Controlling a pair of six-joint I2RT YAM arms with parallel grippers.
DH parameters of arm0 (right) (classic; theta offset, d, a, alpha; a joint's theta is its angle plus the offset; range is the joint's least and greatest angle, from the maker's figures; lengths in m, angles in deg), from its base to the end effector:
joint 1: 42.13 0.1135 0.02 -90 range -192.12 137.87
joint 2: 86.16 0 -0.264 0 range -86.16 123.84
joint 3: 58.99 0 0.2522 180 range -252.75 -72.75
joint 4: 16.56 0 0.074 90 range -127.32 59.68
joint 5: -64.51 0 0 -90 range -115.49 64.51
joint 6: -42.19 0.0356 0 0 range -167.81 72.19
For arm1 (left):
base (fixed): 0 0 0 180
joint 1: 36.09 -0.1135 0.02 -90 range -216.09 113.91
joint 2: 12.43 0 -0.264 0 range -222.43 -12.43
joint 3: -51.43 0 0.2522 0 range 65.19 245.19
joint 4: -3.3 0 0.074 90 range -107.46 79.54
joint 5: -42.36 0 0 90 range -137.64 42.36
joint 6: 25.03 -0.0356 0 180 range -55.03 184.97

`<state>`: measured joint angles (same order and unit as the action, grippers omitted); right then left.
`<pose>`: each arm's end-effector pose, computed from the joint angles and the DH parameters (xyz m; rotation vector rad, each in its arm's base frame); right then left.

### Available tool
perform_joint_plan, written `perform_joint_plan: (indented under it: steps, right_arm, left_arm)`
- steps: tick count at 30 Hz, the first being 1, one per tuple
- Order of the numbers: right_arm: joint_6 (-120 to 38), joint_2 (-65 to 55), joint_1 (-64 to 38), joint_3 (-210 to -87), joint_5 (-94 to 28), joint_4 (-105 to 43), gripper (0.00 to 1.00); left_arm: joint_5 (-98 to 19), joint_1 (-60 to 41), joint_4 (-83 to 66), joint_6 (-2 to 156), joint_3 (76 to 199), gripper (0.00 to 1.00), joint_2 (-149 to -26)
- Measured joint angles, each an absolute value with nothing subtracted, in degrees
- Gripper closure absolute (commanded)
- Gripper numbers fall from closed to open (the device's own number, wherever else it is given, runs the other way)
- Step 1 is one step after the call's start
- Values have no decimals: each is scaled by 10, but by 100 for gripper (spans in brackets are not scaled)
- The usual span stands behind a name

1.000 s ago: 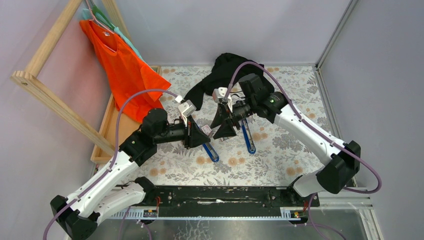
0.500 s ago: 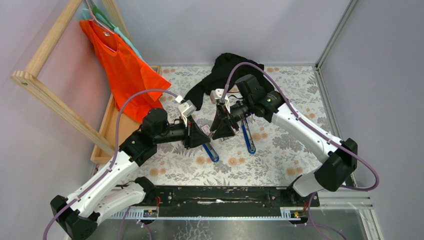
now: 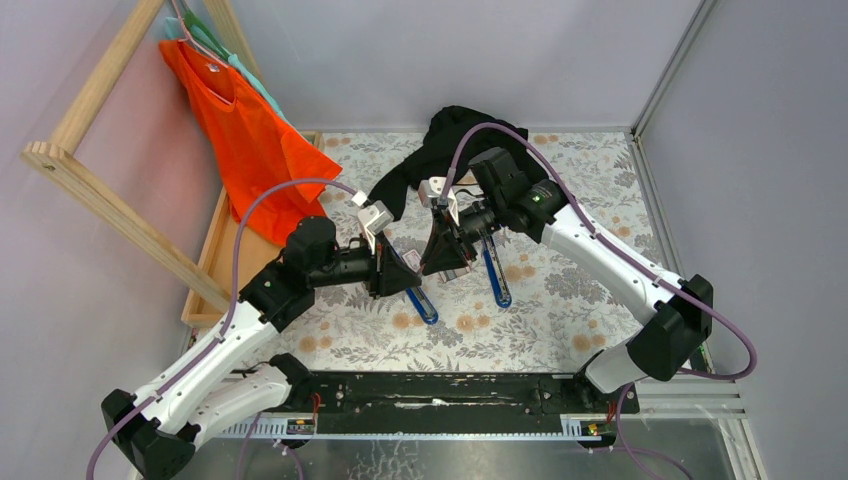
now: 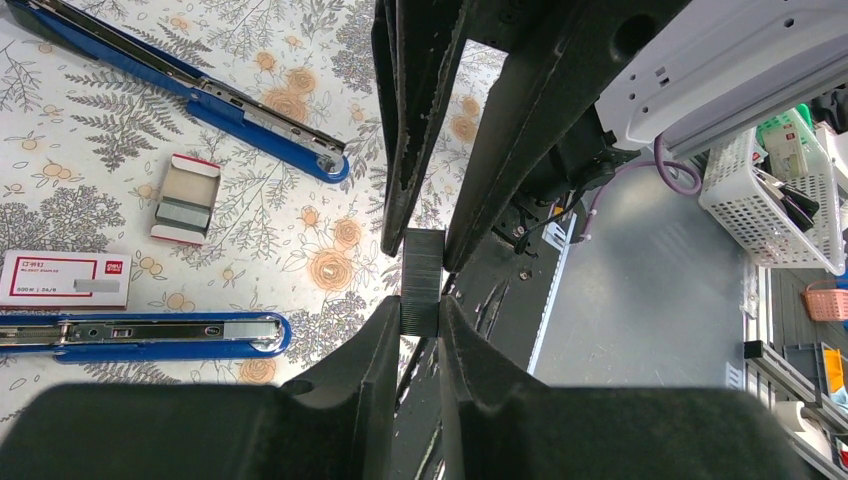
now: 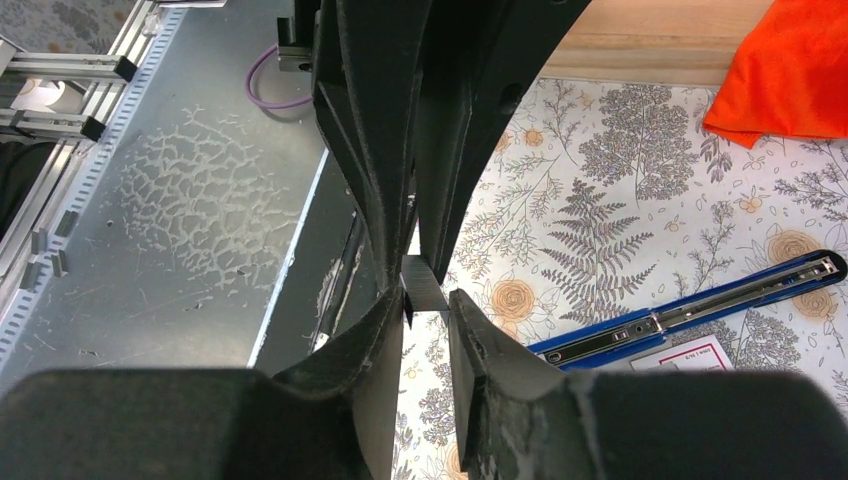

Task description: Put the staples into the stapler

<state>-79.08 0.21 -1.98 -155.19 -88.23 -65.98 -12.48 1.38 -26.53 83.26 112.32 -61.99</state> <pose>0.2252 0.2314 0.3625 -1.6534 1.3047 1.3043 0.1414 -0.1342 0.3313 0.7743 1.8750 -1.2197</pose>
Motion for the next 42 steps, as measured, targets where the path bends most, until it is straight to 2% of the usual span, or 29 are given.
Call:
perform_joint_plan:
  steps: [7, 9, 12, 14, 16, 18, 21, 32, 42]
  right_arm:
    - [-795, 2, -19, -1553, -882, -671, 86]
    - [-795, 2, -19, -1553, -882, -672, 87]
    - [-792, 2, -18, -1553, -879, -670, 89]
    - [-784, 2, -17, -1551, -871, -662, 89]
    - [-771, 0, -17, -1542, -857, -648, 89]
    - [-751, -4, -16, -1527, -837, -627, 89]
    - [-707, -20, -15, -1489, -785, -583, 89]
    - [-585, -60, 65, -1380, -516, -440, 91]
    - [-505, -61, 131, -1264, -318, -321, 90]
  left_arm:
    - [-122, 14, -269, 829, 1123, 78, -620]
    - [-122, 14, -269, 828, 1123, 73, -620]
    - [-127, 14, -271, 826, 1123, 58, -618]
    - [-137, 14, -271, 827, 1123, 54, -613]
    - [-152, 14, -273, 829, 1123, 43, -607]
    - [-173, 14, -275, 831, 1123, 38, -599]
    - [-218, 14, -278, 841, 1116, 29, -584]
    - [-479, 14, -293, 937, 1057, 5, -542]
    - [-591, 14, -305, 1014, 1018, 0, -530]
